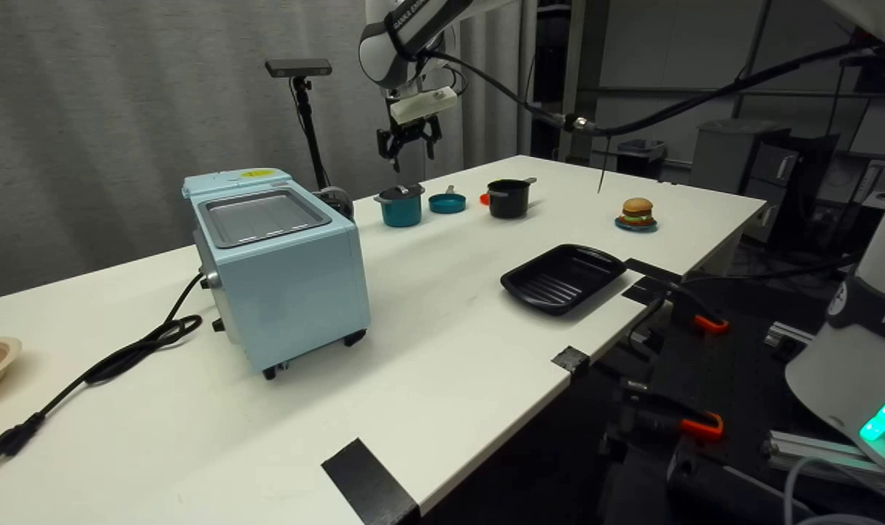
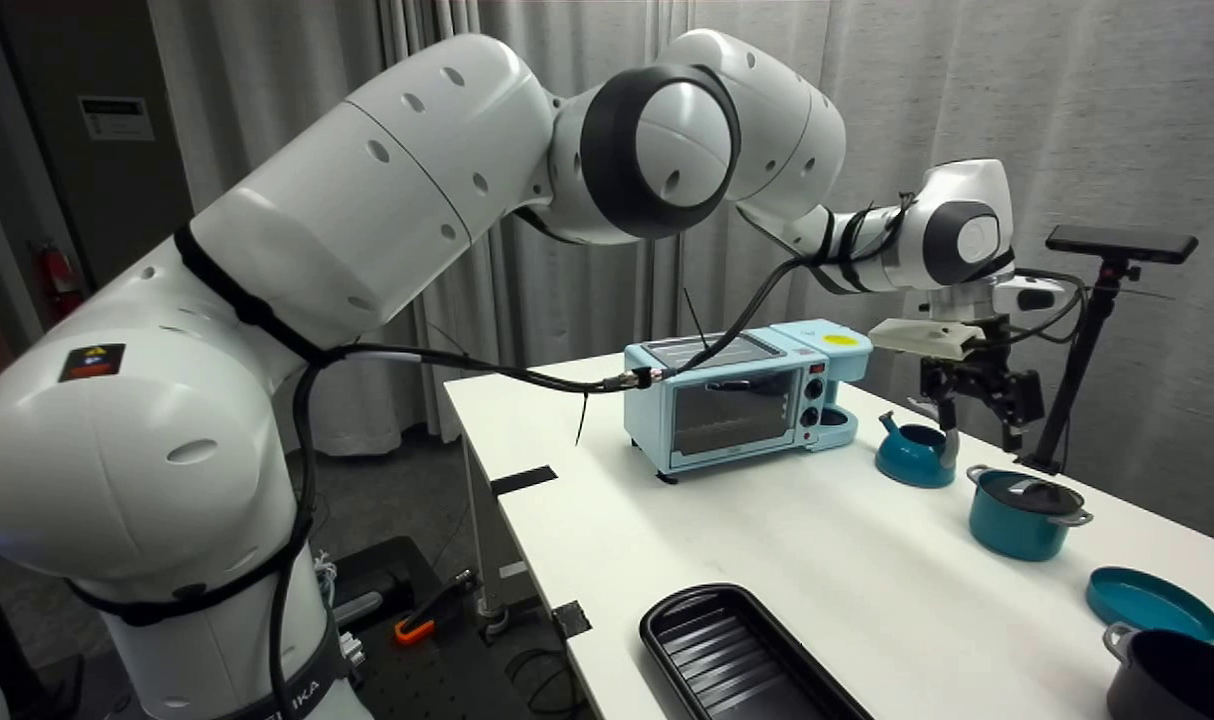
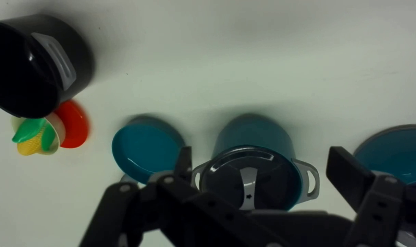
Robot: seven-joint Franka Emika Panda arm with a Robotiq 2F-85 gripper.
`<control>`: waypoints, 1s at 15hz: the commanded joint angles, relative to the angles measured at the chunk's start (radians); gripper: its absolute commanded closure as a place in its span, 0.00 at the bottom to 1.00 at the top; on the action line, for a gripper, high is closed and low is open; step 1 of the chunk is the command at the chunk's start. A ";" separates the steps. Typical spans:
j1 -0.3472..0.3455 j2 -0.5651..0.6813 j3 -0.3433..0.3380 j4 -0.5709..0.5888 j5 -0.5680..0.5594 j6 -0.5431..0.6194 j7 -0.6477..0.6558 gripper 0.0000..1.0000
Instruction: Remove the lid from the blue pot
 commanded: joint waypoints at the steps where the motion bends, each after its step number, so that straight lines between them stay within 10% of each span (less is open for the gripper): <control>1: -0.020 0.078 -0.010 0.100 0.001 0.012 0.003 0.00; 15: -0.065 0.351 -0.014 0.483 0.003 0.021 0.028 0.00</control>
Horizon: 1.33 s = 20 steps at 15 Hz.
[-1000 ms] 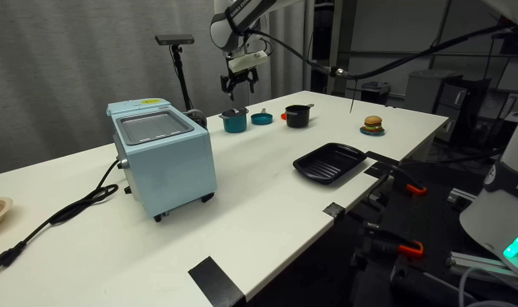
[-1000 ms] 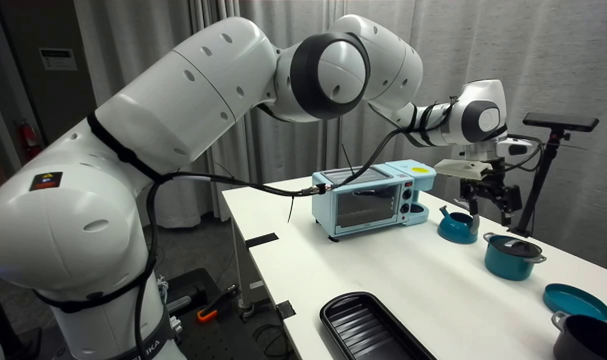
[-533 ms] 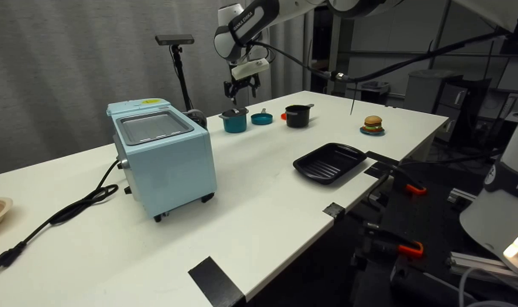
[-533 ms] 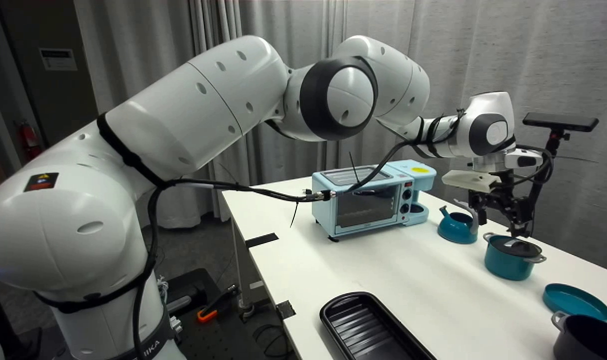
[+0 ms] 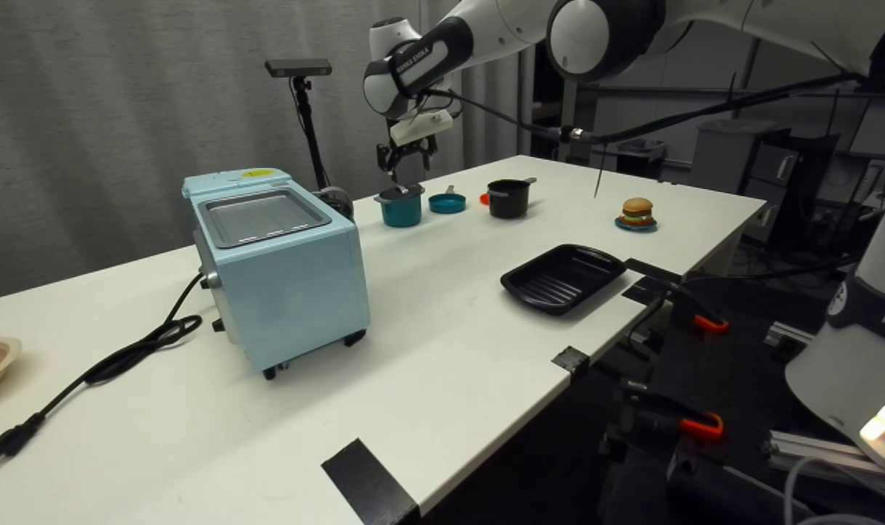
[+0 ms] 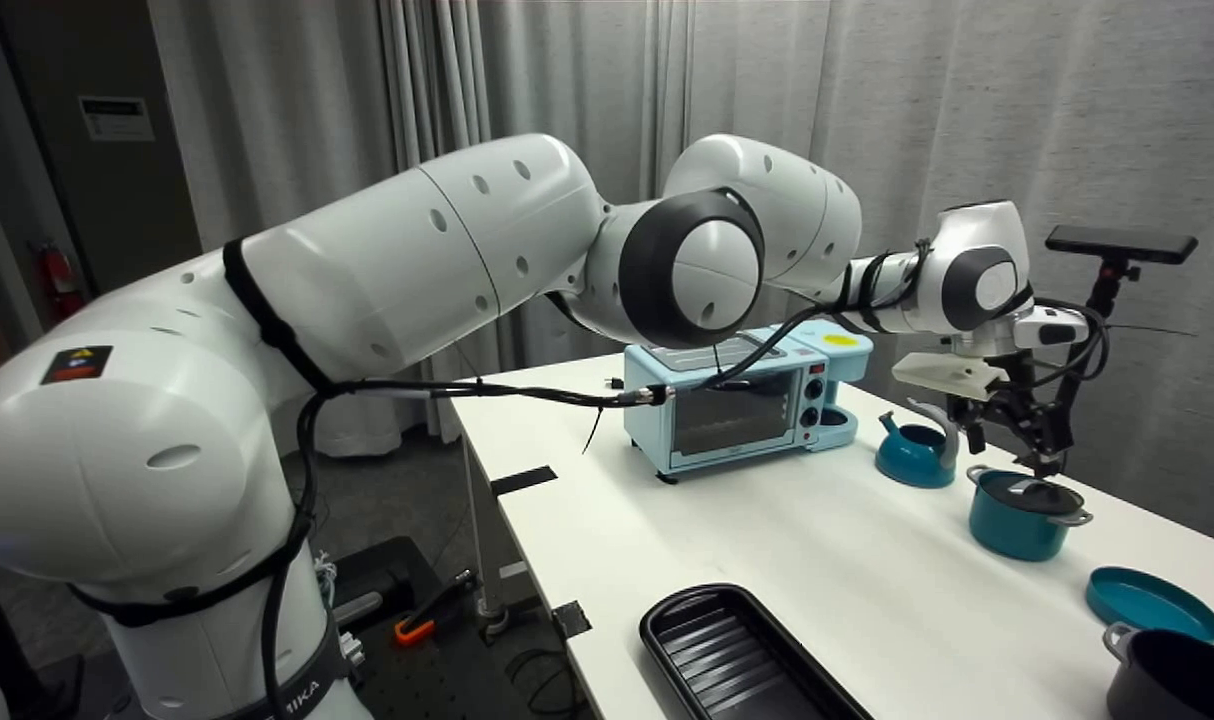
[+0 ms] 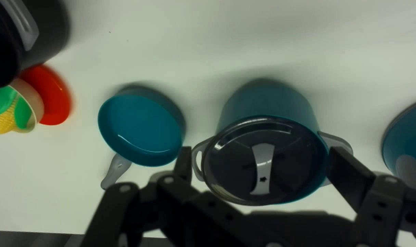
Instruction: Remove the lid from the blue pot
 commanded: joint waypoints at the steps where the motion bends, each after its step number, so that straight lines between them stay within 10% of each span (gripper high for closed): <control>1: -0.009 0.120 -0.013 0.170 -0.001 0.020 0.035 0.00; 20: 0.058 0.258 -0.154 0.253 -0.062 0.195 0.324 0.00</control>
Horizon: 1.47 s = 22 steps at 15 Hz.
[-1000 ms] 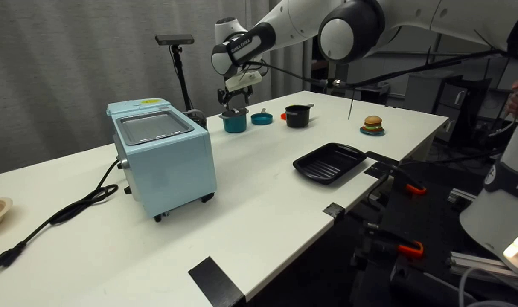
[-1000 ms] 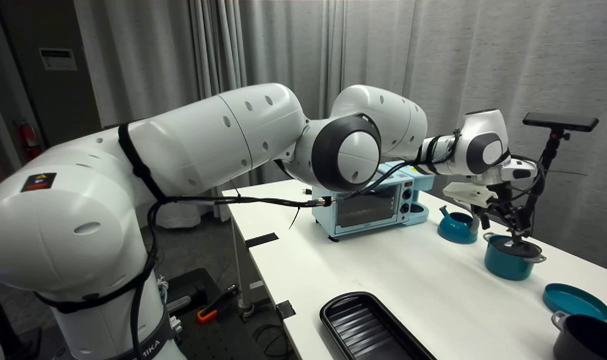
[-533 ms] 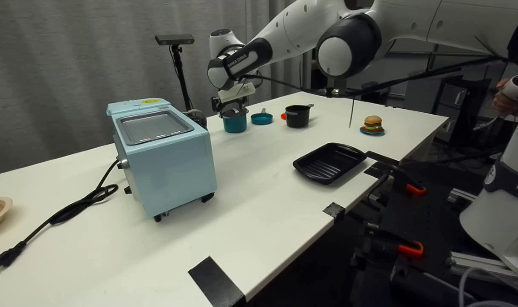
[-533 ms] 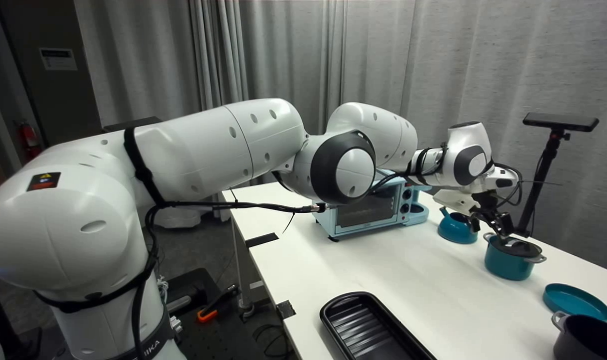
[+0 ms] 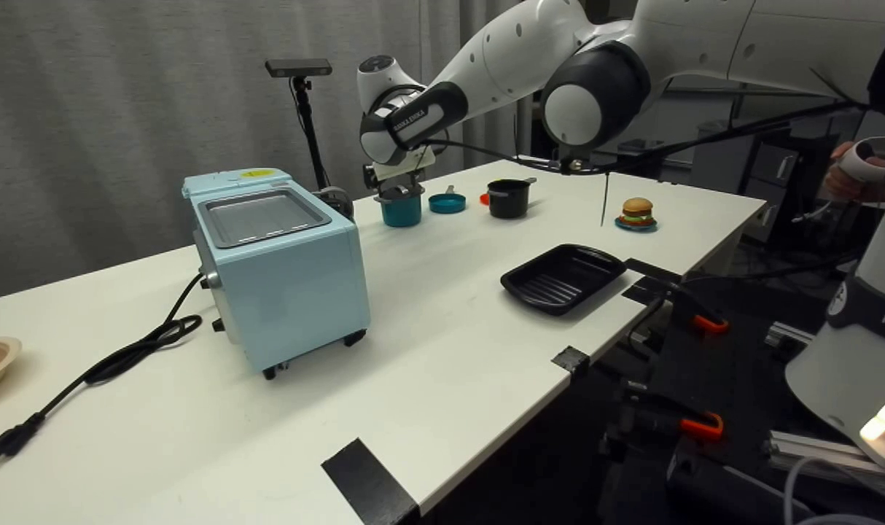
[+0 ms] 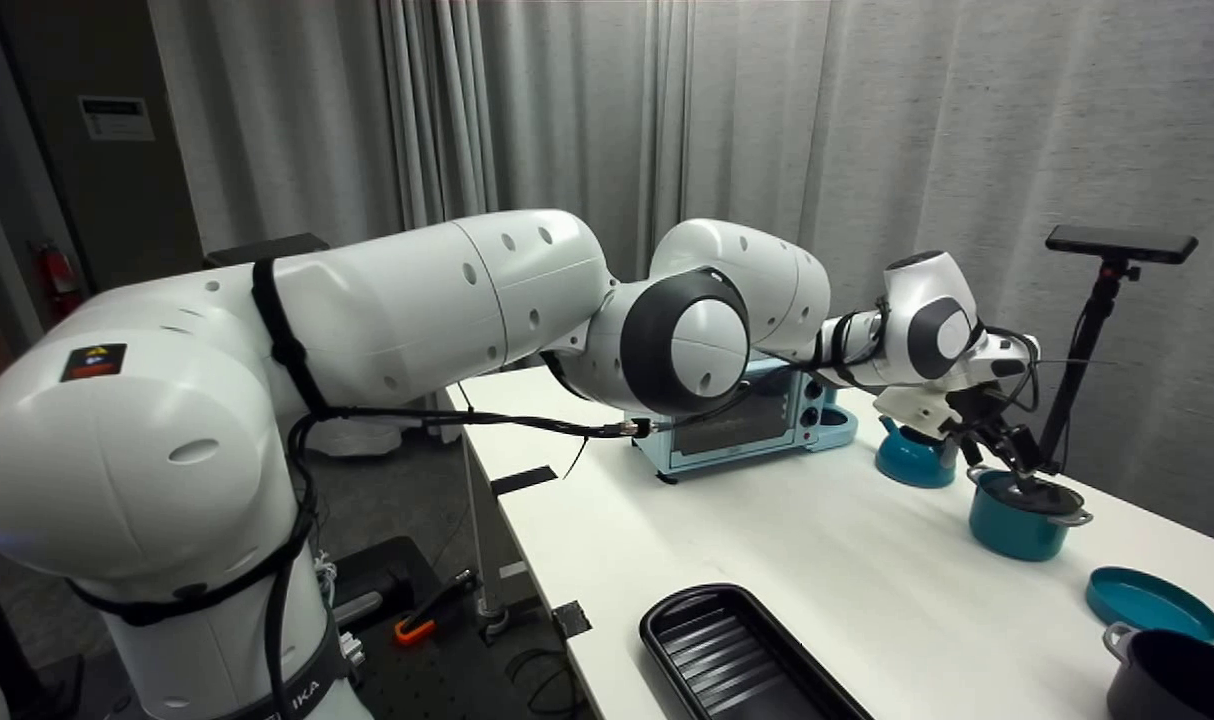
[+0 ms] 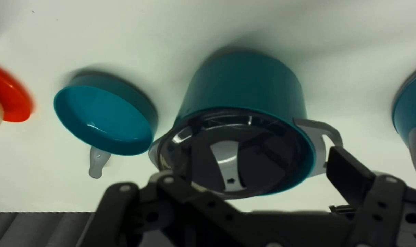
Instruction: Remove the lid from the blue pot
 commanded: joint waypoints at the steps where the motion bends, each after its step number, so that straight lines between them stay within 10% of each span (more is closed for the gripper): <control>1: 0.003 0.058 -0.060 0.076 -0.031 0.030 0.081 0.00; 4: 0.004 0.065 -0.087 0.076 -0.039 0.040 0.117 0.03; 5: 0.004 0.066 -0.094 0.075 -0.039 0.040 0.125 0.26; 16: 0.000 0.068 -0.114 0.071 -0.028 0.035 0.134 0.99; 22: -0.013 0.044 -0.106 0.066 -0.018 0.036 0.128 0.95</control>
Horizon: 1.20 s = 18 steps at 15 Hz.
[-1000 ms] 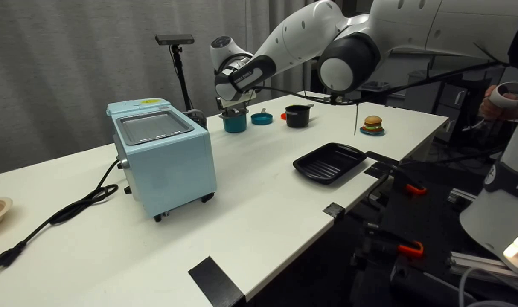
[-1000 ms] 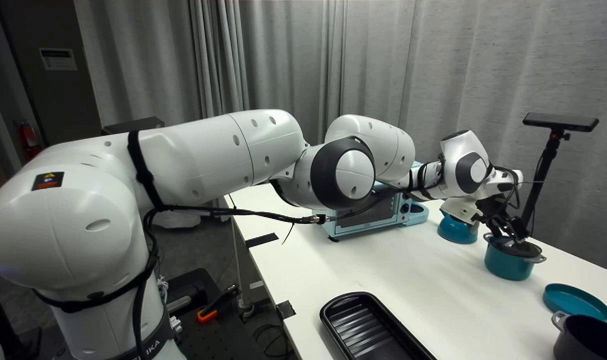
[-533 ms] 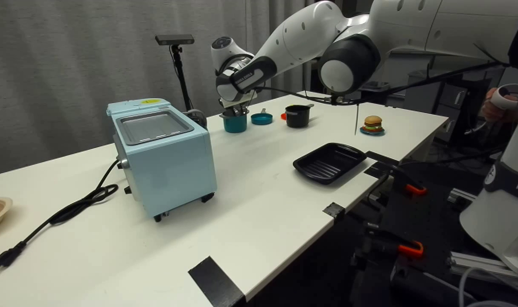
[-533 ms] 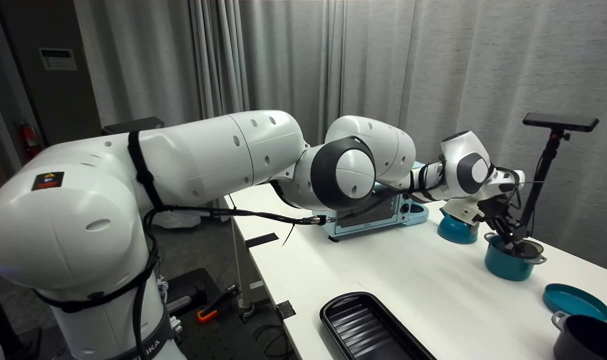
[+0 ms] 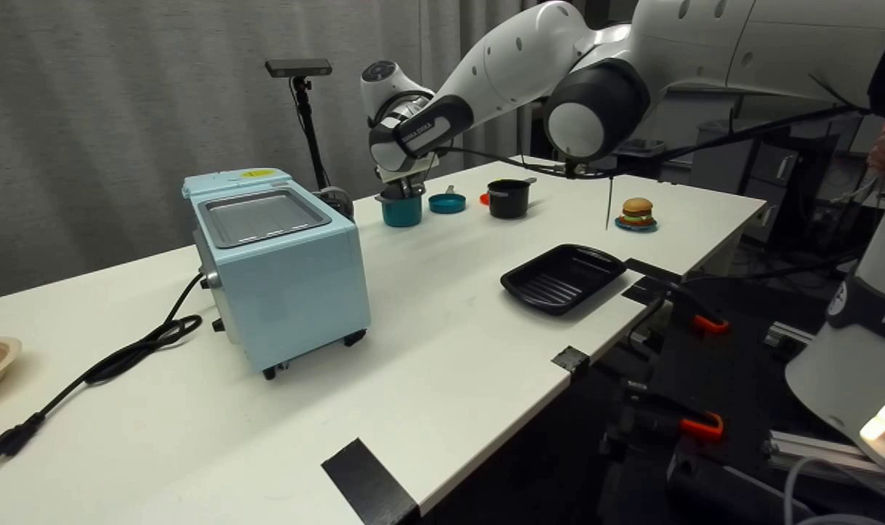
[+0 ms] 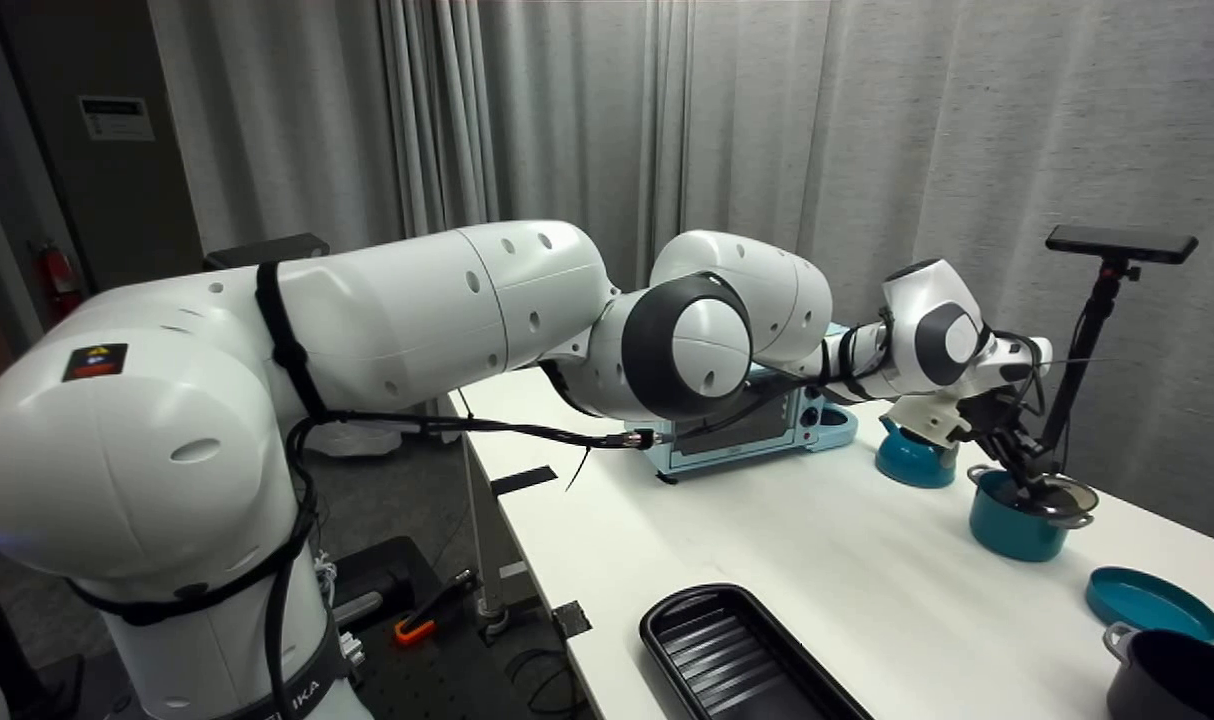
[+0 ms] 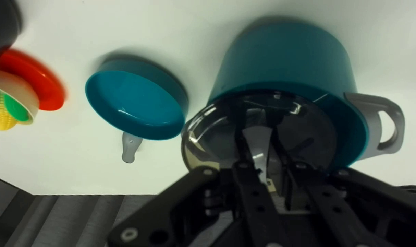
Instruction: Remove the lid from the blue pot
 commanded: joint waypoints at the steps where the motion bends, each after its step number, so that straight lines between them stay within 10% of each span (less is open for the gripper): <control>1: -0.021 0.006 -0.009 0.039 0.003 0.004 0.013 0.95; 18: -0.071 -0.087 0.116 -0.014 0.066 -0.098 -0.149 0.95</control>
